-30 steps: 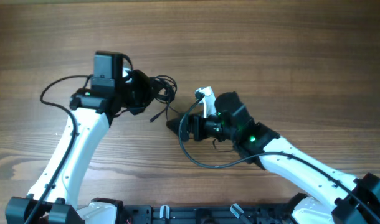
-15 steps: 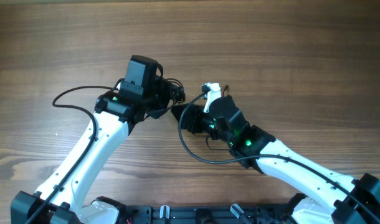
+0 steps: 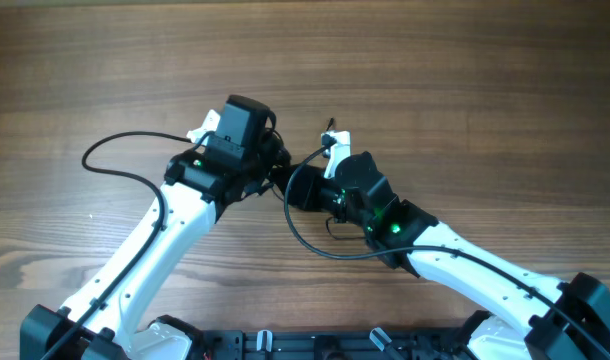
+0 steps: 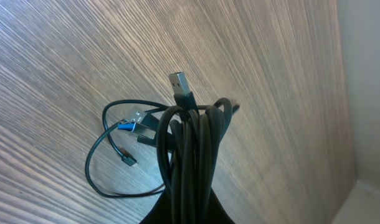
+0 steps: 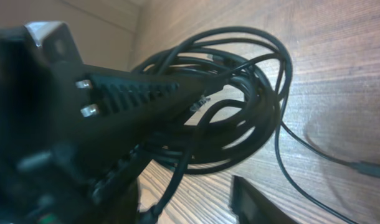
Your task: Untangle cables
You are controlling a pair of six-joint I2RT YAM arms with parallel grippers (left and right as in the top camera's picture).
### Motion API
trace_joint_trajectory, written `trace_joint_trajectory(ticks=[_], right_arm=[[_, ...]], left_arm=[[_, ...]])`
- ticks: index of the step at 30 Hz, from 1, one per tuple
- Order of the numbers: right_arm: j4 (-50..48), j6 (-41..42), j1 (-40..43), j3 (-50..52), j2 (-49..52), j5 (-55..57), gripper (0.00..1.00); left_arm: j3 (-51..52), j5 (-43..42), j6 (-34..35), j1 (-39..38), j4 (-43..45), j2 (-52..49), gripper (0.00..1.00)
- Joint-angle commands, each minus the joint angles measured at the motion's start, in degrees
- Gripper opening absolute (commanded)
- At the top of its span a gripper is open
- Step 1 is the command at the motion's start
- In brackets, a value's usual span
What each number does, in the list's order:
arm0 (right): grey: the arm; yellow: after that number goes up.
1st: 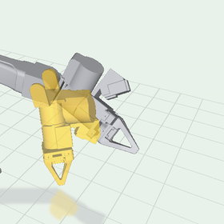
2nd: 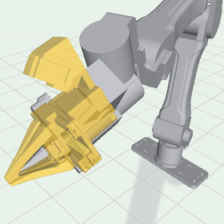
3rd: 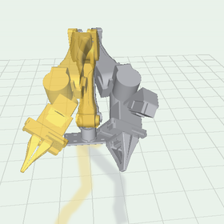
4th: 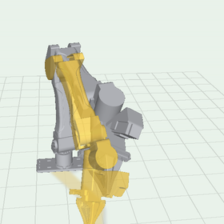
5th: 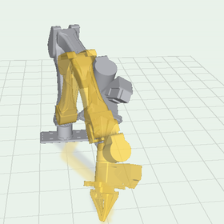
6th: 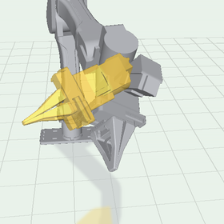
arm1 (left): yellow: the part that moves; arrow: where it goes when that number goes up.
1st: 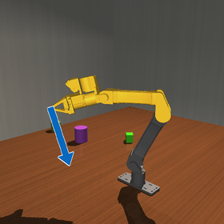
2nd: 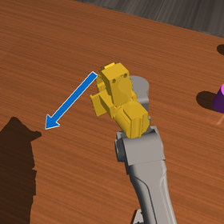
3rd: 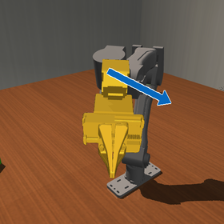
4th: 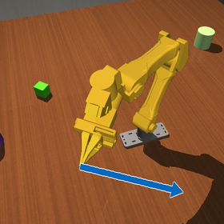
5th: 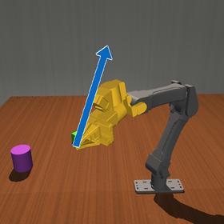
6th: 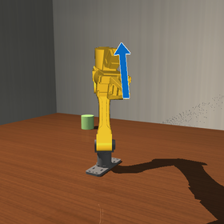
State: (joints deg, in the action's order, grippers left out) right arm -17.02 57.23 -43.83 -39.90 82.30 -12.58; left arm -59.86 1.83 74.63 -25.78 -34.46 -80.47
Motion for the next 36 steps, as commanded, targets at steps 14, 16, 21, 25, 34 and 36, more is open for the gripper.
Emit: trace_joint_trajectory(ticks=[14, 16, 21, 25, 34, 36], right_arm=[[1.22, -15.32, 14.29, -0.59, -3.67, -25.73, 0.04], [0.52, -12.61, 14.73, -0.59, -3.67, -25.38, 0.04], [0.20, -11.67, 14.71, -0.59, -3.67, -13.88, 0.05], [-2.43, -7.56, 14.73, -0.59, -3.67, -0.59, 0.05], [-2.27, -7.45, 13.20, -0.59, -2.12, 2.27, 0.05], [-0.76, -5.66, 12.02, -0.59, -1.81, 2.01, 0.05]], left_arm=[[-0.04, -15.17, -50.45, -0.76, 1.14, 0.11, 0.04], [-0.04, -21.68, -55.12, -0.76, 2.21, 0.11, 0.04], [-0.04, -26.18, -54.69, -0.74, 2.47, 0.11, 0.04], [-0.07, -30.75, -54.69, -0.74, 1.62, 0.11, 0.04], [-0.07, -30.27, -43.76, 0.15, 1.22, 0.11, 0.04], [-0.07, -30.29, -37.57, 1.92, 1.27, 0.11, 0.04]])
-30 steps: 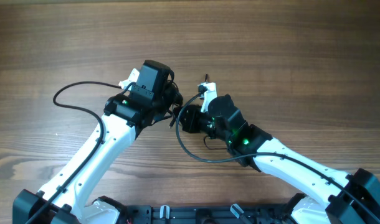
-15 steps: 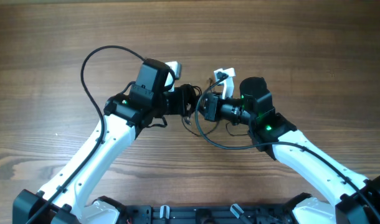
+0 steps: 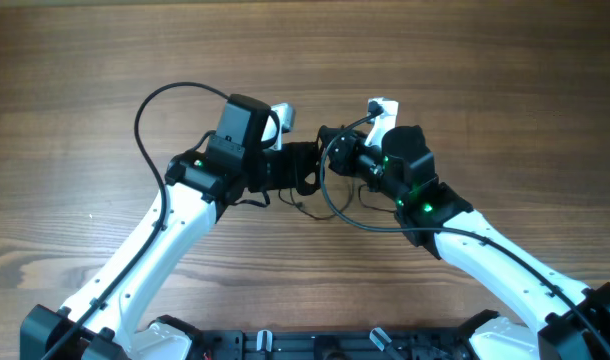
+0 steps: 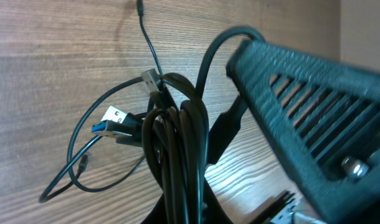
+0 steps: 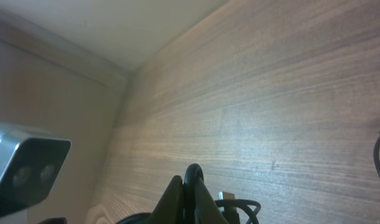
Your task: Untangle cables
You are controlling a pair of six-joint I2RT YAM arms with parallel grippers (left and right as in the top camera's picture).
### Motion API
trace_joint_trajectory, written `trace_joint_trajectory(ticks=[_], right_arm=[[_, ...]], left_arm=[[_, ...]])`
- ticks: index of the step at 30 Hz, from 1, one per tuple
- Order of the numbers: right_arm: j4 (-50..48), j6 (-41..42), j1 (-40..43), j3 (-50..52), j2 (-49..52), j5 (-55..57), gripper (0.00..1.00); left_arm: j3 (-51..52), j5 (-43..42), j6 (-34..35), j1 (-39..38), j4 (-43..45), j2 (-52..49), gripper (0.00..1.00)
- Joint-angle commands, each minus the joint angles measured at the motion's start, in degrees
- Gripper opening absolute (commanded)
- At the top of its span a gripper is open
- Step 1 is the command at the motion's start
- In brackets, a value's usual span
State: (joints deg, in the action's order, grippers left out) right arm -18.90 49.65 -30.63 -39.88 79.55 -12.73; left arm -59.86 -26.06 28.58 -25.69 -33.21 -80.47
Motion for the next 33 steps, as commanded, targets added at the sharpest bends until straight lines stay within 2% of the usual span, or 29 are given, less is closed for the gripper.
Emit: trace_joint_trajectory(ticks=[1, 5, 6, 7, 8, 13, 16, 19, 23, 28, 33], right_arm=[[2.29, 1.97, -2.16, -0.61, 0.94, 2.21, 0.04], [4.07, 1.92, -3.96, -0.61, 0.94, 2.40, 0.05], [4.20, 1.92, -4.63, -0.61, 0.94, 2.47, 0.05], [4.17, 1.92, -4.90, -0.61, 0.94, 3.32, 0.04], [4.07, 1.86, -4.96, -0.61, 0.94, 4.96, 0.05], [-0.33, 1.33, -4.85, -0.61, 0.94, 15.65, 0.04], [-3.76, 1.33, -4.70, -0.61, 0.94, 16.15, 0.04], [-4.37, 1.51, -4.72, -0.61, 0.94, 14.47, 0.04], [-4.02, 2.19, -5.53, -0.61, 1.68, 10.05, 0.05], [-5.03, 7.45, -6.99, -0.61, 4.81, 9.90, 0.05], [-5.97, 7.37, -7.08, -0.61, 5.40, 10.05, 0.05]], left_arm=[[-0.04, -2.40, 15.74, 3.67, 0.00, 0.11, 0.04], [-0.04, -2.40, 31.28, 6.95, -0.02, 0.11, 0.04], [-0.04, -2.40, 37.22, 7.61, 0.07, 0.11, 0.04], [-0.04, -2.45, 37.88, 7.56, 0.24, 0.11, 0.04], [-0.04, -2.45, 37.11, 7.32, 0.07, 0.11, 0.04], [-0.04, -2.34, 21.73, 6.69, -2.08, 0.09, 0.04], [-0.04, 0.87, 18.10, 6.69, -4.72, 0.09, 0.04], [-0.04, 1.90, 19.02, 6.69, -4.98, 0.09, 0.04], [-0.04, 1.62, 27.47, 6.67, -3.76, 0.09, 0.04], [-0.04, 0.17, 27.63, 5.42, -3.39, 0.09, 0.04], [-0.04, 0.20, 29.07, 3.39, -3.41, 0.09, 0.04]])
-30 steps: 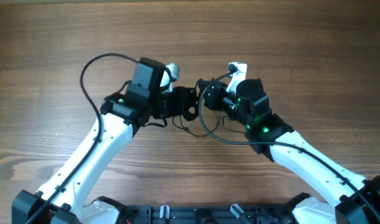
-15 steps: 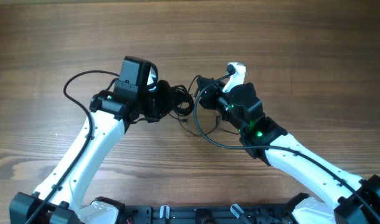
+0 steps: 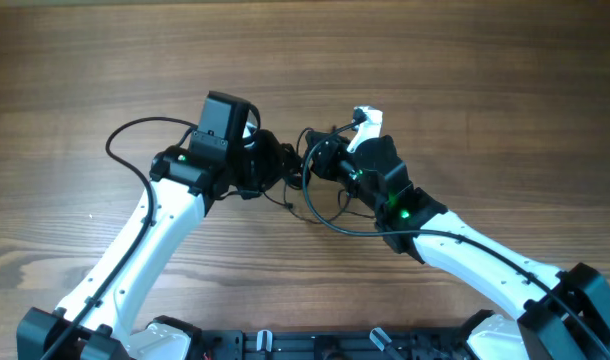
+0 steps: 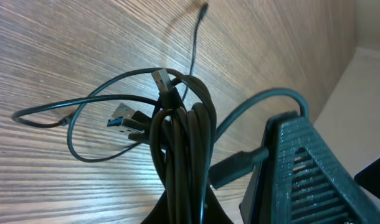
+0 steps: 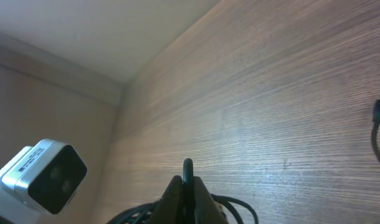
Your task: Untangle cables
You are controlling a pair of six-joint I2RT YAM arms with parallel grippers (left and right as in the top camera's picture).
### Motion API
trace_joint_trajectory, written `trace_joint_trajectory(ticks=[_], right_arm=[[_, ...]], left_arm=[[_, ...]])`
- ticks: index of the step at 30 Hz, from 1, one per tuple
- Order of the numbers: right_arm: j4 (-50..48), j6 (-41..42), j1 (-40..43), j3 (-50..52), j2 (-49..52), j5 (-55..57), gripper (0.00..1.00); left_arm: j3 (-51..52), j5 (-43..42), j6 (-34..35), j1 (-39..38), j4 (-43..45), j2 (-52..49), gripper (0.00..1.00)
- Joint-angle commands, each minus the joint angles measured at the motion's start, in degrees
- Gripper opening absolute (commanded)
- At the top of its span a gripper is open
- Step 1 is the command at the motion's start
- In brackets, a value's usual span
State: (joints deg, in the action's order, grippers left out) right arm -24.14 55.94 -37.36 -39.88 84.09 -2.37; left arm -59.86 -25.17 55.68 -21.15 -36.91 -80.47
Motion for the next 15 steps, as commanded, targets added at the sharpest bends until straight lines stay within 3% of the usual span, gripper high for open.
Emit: trace_joint_trajectory(ticks=[1, 7, 10, 15], right_arm=[[-0.61, 1.03, -0.35, -0.61, 0.85, -0.92, 0.05], [5.42, 1.07, -0.98, -0.61, 0.87, -16.52, 0.04], [7.85, 1.01, -2.60, -0.61, 0.87, -18.99, 0.05], [7.96, -7.50, -4.09, -0.61, 0.87, -22.93, 0.11]], left_arm=[[-0.04, -0.66, 3.82, -1.14, 0.31, 0.09, 0.04], [-0.04, 6.47, 19.58, -0.44, 3.54, 0.09, 0.04], [-0.04, 7.93, 28.02, -0.44, 3.52, 0.09, 0.04], [-0.04, 13.44, 30.40, -0.44, 3.54, 0.09, 0.04]])
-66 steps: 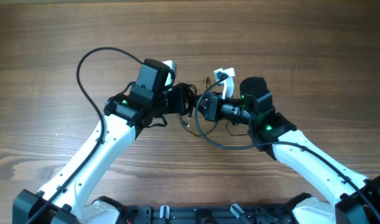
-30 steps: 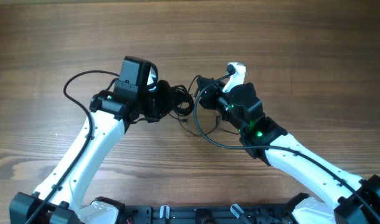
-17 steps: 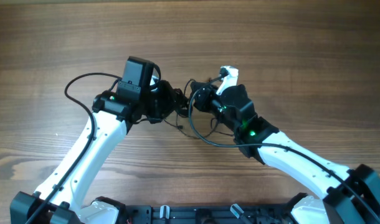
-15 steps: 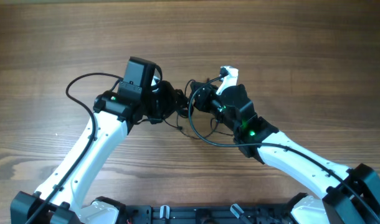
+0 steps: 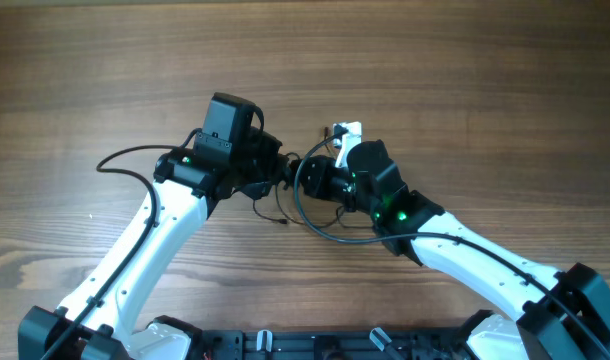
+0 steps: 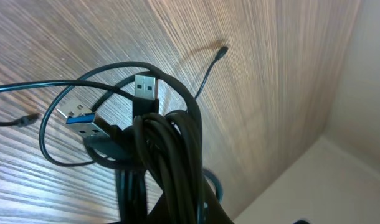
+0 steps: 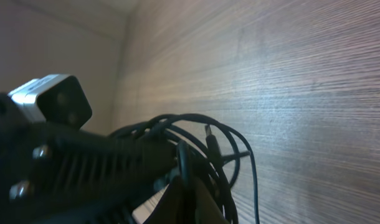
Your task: Untangle cables
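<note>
A bundle of black cables (image 6: 168, 146) hangs between both grippers over the middle of the table. My left gripper (image 6: 177, 210) is shut on the bundle's thick folded strands. Two USB plugs stick out of it, a plain silver one (image 6: 145, 88) and one with a blue insert (image 6: 78, 118). A thin lead ends in a small plug (image 6: 222, 50). My right gripper (image 7: 186, 186) is shut on a single black strand (image 7: 184, 158) right beside the left gripper's body (image 7: 71, 171). In the overhead view the grippers nearly touch at the tangle (image 5: 291, 168).
A cable tail (image 5: 125, 160) trails left from the left arm over the wooden table (image 5: 465, 80). A loose loop (image 5: 320, 222) sags below the right gripper, with a small plug end (image 5: 285, 222) beside it. Both arms cross the front half of the table.
My right gripper has moved left and nearer, close against the left gripper. The cable tail at the left lies lower and flatter. The bundle in the left gripper has turned, its plugs pointing up.
Both grippers were close together at the tangle, the left shut on the bundle. Then they stood slightly apart, the right shut on one strand and the tail arching high. Then both sat further left, and now they are pressed close again.
</note>
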You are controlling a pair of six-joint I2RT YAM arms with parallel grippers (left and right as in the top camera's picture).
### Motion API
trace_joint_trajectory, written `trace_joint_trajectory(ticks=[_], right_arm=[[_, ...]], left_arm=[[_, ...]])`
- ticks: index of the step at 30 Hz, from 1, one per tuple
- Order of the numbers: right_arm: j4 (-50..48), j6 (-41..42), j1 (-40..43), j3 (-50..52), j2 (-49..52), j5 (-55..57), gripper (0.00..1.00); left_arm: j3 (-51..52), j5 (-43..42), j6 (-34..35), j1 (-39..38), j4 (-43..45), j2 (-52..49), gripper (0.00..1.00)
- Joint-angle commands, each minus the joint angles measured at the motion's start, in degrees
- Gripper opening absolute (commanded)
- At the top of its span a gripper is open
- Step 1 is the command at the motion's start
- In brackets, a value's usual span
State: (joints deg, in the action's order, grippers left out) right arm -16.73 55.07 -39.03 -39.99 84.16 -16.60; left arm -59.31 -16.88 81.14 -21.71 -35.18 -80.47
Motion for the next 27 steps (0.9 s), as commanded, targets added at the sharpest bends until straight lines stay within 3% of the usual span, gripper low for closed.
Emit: trace_joint_trajectory(ticks=[1, 4, 8, 10, 12, 16, 19, 22, 24, 27], right_arm=[[0.61, -10.12, -2.43, -0.50, 0.81, -9.05, 0.15], [4.92, -19.61, -2.36, -0.50, 0.81, -8.79, 0.29], [12.70, -21.24, -2.36, -0.50, 0.81, -8.81, 0.42], [14.32, -22.10, -2.36, -0.50, 0.81, -8.79, 0.64], [14.51, -22.08, -2.36, -0.50, 0.81, -9.29, 0.77], [13.09, -22.29, -2.38, -0.50, 0.81, -11.69, 0.77], [6.54, -22.29, -2.38, -0.50, 0.81, -10.99, 0.75], [2.45, -21.88, -2.38, -0.50, 0.83, -2.40, 0.67], [1.42, -21.40, -2.38, -0.50, 1.03, 4.00, 0.65], [-0.63, -21.44, -2.43, -0.50, 3.06, 4.79, 0.58]], left_arm=[[-0.59, 5.99, 5.64, 0.13, 1.81, 0.09, 0.05], [-0.59, 9.40, 7.43, 0.13, 1.79, 0.09, 0.05], [-0.59, 12.52, 12.17, 0.13, 1.81, 0.09, 0.04], [-0.59, 12.52, 12.79, 0.13, 1.75, 0.09, 0.04], [-0.59, 12.52, 12.83, 0.13, 1.84, 0.09, 0.07], [-0.59, 12.52, 17.11, 0.13, 1.60, 0.09, 0.04], [-0.59, 12.46, 25.81, 0.00, -0.72, 0.09, 0.04], [-0.59, 10.71, 31.47, -0.04, -2.86, 0.09, 0.04], [-0.59, 8.57, 32.09, -0.04, -2.75, 0.09, 0.04], [-0.59, 7.91, 32.09, -0.09, -2.36, 0.09, 0.04]])
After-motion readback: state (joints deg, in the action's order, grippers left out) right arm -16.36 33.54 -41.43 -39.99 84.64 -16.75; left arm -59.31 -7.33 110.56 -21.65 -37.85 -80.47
